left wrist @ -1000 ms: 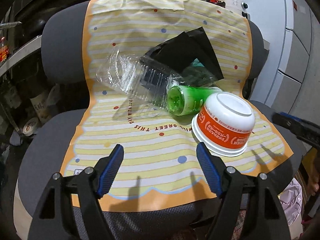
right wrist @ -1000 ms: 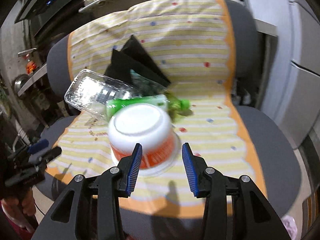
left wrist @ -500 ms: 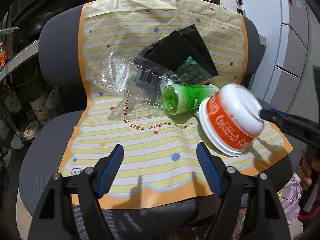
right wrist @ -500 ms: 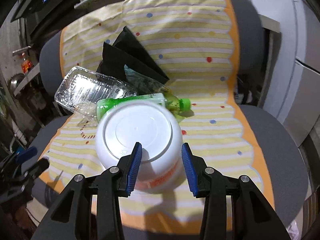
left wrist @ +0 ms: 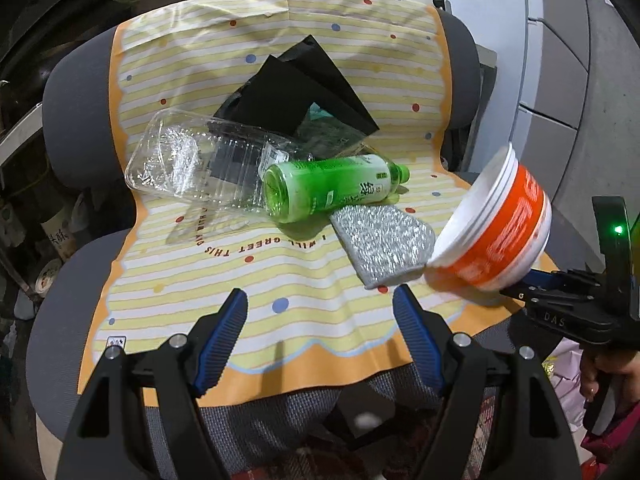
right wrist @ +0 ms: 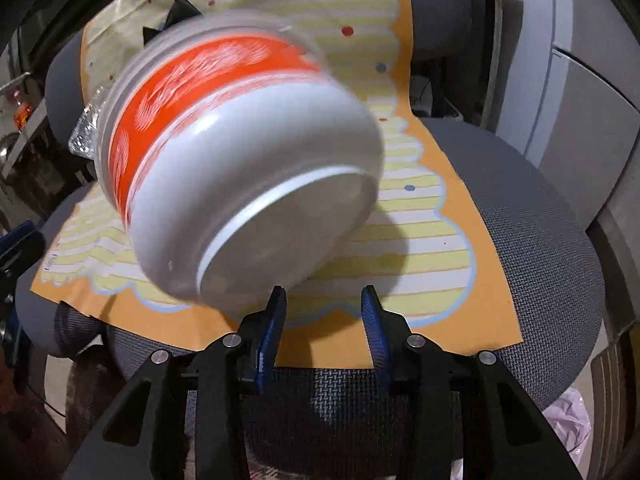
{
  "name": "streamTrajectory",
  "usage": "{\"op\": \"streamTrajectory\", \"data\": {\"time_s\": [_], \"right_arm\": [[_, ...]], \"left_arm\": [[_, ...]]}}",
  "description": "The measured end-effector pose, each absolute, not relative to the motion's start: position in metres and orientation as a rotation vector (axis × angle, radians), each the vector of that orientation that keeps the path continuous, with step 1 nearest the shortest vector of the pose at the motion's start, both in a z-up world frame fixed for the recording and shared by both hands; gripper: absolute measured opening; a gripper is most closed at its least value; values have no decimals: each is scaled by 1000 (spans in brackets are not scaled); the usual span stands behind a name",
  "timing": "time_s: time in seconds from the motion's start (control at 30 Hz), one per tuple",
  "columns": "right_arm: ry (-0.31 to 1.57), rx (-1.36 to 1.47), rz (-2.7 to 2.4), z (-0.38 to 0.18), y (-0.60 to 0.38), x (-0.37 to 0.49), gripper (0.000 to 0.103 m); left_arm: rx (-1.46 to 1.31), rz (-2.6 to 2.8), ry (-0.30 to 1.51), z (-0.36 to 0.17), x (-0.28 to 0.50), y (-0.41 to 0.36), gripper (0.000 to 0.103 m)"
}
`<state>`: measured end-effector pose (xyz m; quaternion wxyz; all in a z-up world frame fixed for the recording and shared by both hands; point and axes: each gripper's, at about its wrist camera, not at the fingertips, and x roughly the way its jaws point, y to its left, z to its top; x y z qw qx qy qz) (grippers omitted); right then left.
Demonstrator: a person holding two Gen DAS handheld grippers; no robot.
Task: Collect trash
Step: 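Grasp the orange-and-white bowl by its rim with the right tool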
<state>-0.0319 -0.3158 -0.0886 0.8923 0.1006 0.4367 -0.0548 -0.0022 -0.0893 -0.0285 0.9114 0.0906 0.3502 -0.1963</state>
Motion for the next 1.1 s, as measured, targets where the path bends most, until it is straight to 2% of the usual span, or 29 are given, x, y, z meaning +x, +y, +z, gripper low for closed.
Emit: {"op": "streamTrajectory", "data": {"time_s": [0.2,0.33,0.5,0.7,0.97,1.1], "right_arm": [[850,207,-216,-64,-344,-73,41],[665,309,-243,-18,-367,-100,43],[523,278,-152,32,-357,-64,49],[618,290,-46,1,-365,29,46],[687,187,-70,-11,-357,-26,46],[792,206,-48,-45,-355,-57,47]], "left_arm": [[192,-390,730,-30,1,-89,73],[192,-399,720,-28,3,-96,73],[190,-410,709,-25,4,-103,73],[184,-395,717,-27,7,-98,73],[186,-406,722,-31,13,-97,73],[193,-424,732,-34,14,-107,73]]}}
